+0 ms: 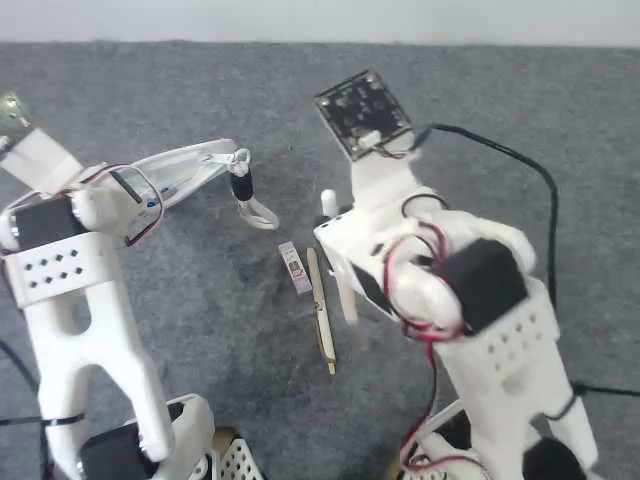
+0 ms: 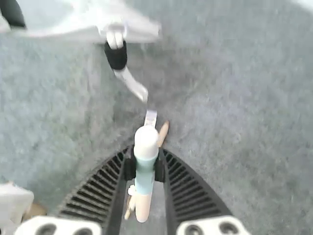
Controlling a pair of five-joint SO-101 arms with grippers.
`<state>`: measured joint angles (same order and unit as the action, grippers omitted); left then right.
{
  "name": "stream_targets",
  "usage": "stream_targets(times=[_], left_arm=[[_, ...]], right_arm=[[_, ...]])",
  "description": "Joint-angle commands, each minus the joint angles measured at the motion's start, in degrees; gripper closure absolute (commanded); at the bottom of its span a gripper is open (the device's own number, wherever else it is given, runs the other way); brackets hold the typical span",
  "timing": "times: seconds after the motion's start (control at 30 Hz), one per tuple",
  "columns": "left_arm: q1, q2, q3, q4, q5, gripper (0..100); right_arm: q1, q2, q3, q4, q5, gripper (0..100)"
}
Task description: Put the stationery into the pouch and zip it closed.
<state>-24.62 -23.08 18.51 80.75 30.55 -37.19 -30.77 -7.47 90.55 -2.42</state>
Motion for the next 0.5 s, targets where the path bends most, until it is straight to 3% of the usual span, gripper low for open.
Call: stream_targets(times=[0.0,0.47], left_arm=[[0.2,0.7,-0.5,-0.3,0.5,99],[0.1,0.9,-0.5,-0.3,0.5,99]], right_arm=[[-0.7,-4.0,-1.1,-4.4,-0.6,99.3],[-9.7,-4.4,-1.1,-22.5,-0.6,99.3]])
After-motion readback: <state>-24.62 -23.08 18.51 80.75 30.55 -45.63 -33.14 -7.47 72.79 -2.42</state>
